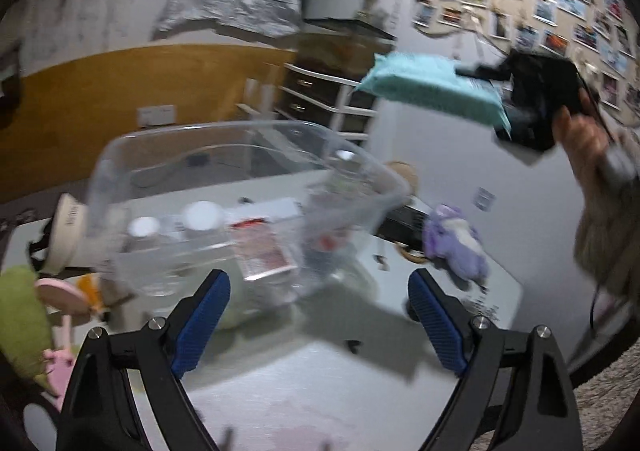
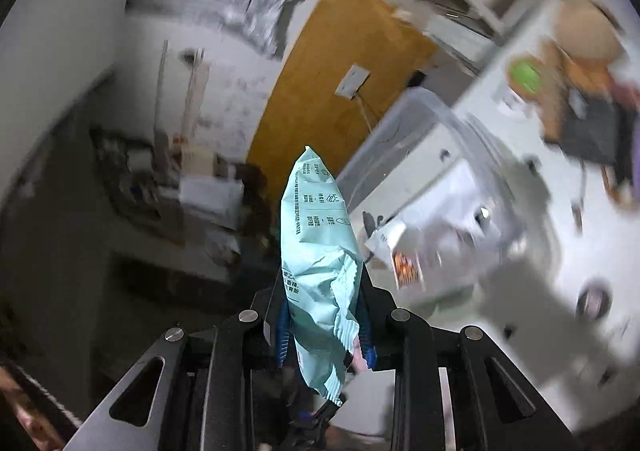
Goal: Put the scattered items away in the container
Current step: 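Carry the wet-wipe pack with the right gripper over the clear box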
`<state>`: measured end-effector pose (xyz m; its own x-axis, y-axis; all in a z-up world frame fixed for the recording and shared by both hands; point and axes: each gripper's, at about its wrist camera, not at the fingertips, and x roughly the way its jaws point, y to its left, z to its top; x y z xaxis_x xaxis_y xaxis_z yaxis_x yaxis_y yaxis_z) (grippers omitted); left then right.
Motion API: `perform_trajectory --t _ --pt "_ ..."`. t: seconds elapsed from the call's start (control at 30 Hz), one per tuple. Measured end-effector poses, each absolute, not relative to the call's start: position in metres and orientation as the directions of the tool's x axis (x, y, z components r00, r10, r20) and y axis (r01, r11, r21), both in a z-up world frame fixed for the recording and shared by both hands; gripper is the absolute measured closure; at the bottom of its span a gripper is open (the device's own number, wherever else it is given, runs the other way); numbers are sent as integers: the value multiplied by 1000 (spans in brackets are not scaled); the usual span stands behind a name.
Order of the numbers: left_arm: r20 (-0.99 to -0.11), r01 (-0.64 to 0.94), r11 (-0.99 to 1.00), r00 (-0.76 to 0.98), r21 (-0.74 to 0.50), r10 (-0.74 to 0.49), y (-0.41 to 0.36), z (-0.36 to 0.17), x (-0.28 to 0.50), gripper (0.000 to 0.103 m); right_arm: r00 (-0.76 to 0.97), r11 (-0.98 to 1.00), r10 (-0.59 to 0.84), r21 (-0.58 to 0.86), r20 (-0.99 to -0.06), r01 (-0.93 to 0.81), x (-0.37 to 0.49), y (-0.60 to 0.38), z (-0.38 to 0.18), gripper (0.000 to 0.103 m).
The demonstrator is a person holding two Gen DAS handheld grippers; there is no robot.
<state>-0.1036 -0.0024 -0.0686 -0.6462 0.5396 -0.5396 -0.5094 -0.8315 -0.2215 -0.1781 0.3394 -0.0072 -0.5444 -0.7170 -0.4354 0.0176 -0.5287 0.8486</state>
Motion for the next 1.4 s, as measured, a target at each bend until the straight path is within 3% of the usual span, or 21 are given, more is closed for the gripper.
perform_trajectory --t 0.17,0.3,0.47,0.7,1.4 --pt "-548 -357 -908 -726 -217 416 -23 -73 -109 11 -342 -621 -753 779 -562 88 -272 287 0 74" --pt "-552 -232 -950 -774 -210 312 -35 -78 -110 1 -182 -677 -734 725 -654 127 -332 240 -24 74" --pt "-572 -93 -976 -797 -196 191 -48 -85 -111 1 -2 -734 -661 647 -750 207 -379 189 -61 74" --pt "-616 56 -979 -784 -195 78 -59 -99 -111 1 159 -766 -565 586 -810 263 -409 148 -119 74" --pt "-659 18 -982 -743 -189 113 -43 -113 -145 1 208 -845 -448 487 -870 218 -429 225 -176 74"
